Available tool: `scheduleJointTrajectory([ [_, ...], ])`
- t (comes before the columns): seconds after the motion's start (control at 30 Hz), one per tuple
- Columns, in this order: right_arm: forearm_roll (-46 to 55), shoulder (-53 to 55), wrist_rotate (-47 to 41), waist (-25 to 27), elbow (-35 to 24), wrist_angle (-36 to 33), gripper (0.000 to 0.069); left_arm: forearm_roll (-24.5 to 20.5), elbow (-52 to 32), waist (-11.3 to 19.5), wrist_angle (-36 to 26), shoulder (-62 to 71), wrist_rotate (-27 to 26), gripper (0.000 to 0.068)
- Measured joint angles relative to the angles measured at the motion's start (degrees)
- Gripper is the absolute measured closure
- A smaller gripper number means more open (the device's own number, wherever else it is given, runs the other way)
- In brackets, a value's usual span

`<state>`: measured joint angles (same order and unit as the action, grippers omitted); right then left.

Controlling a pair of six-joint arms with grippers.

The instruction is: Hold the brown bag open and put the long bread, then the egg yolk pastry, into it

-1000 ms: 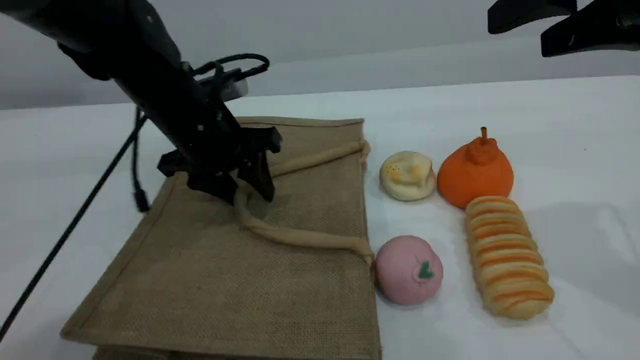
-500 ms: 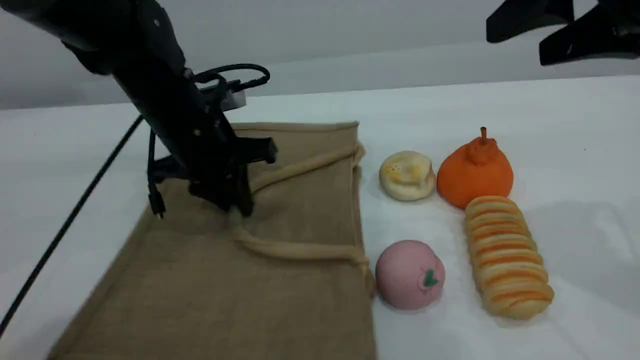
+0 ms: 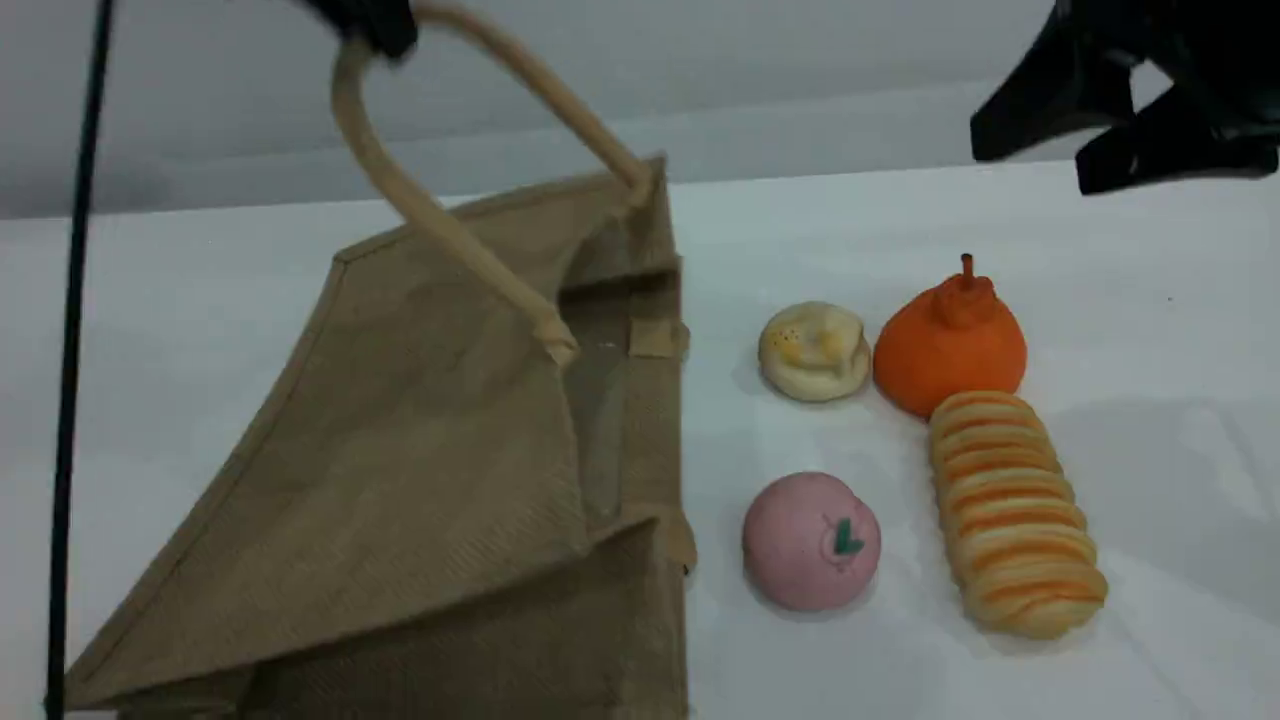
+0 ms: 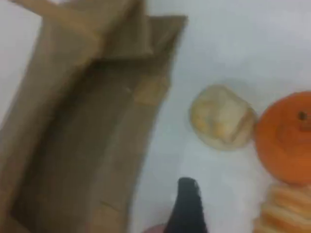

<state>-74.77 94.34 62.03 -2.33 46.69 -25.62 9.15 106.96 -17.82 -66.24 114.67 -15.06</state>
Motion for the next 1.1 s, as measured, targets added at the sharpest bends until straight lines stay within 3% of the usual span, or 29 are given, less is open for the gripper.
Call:
scheduleJointTrajectory([
  [0.1, 0.0, 1.57, 0.0, 0.0, 0.0, 0.13, 0.0176, 3.65, 5.93, 0.0, -3.82, -0.05, -5.31, 0.0587],
  [0.27, 0.4, 5.19, 0.0, 0.0, 0.0, 0.09, 0.0176, 4.32, 13.25, 0.0, -4.19, -1.02, -9.04, 0.0587],
  [0.5, 0.59, 8.85, 0.07, 0.0, 0.0, 1.71, 0.0176, 7.71, 14.29, 0.0, -3.86, -3.41, -15.65, 0.0587],
  [0.73, 2.77, 9.3, -0.37, 0.0, 0.0, 5.35, 0.0176, 7.41, 14.29, 0.0, -3.86, -4.96, -16.22, 0.0587],
  [1.1, 2.77, 15.96, -0.01, 0.0, 0.0, 0.67, 0.0176, 8.81, 14.29, 0.0, -3.81, -5.19, -16.87, 0.0587],
])
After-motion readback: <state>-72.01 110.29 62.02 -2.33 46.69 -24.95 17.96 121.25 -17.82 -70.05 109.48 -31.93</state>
